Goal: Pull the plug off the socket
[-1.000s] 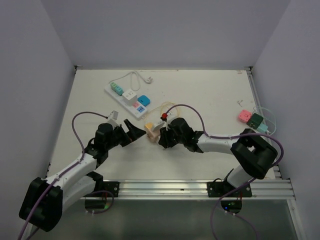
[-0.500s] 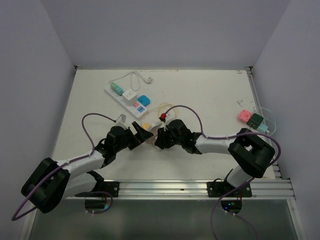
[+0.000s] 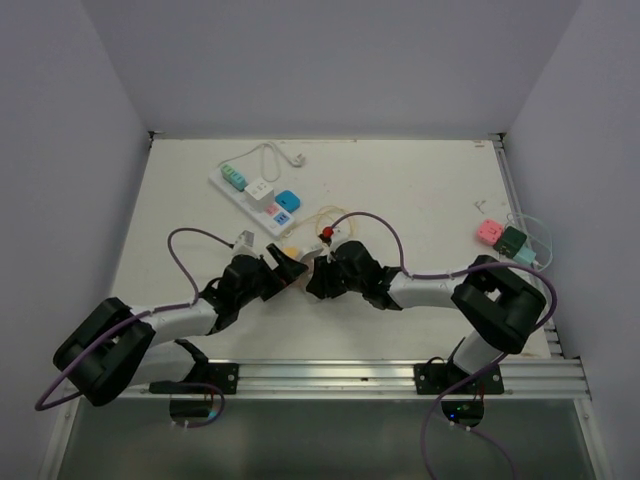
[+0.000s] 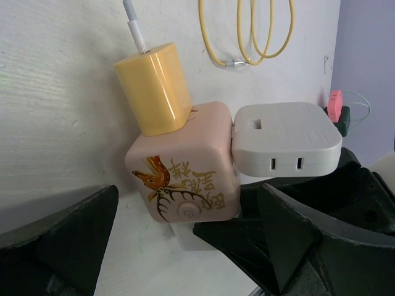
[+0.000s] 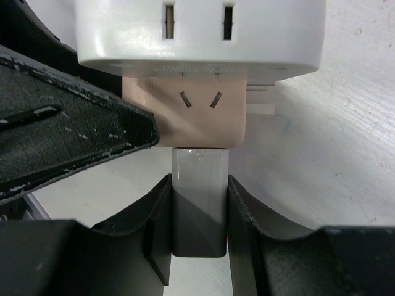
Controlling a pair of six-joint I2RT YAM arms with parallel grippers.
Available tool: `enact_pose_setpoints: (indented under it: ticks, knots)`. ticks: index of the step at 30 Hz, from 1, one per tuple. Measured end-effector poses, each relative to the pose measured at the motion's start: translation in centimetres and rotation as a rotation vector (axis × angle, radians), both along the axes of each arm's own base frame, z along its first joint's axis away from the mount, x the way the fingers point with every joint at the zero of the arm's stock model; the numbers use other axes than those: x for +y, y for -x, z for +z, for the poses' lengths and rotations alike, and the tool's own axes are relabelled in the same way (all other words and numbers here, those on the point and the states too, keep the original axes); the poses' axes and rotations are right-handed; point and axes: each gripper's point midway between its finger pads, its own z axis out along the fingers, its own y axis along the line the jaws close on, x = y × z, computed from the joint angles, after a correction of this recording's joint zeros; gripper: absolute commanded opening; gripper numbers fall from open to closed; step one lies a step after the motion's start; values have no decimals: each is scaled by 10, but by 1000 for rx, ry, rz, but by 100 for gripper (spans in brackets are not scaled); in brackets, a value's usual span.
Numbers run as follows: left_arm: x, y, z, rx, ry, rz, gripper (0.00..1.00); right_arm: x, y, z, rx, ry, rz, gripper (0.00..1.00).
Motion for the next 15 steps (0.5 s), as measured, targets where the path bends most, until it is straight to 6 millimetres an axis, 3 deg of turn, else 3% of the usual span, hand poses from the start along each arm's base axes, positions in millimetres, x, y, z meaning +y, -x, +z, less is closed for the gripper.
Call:
enact_pose_setpoints:
  ticks: [11,15]
  knots:
    - [-3,-12,-2,-17,-5,38,91,3,2,-4,22,-20,-17,0]
    - [-5,-11,-7,-3,-3,40,84,4,2,-3,23,-27,-16,0]
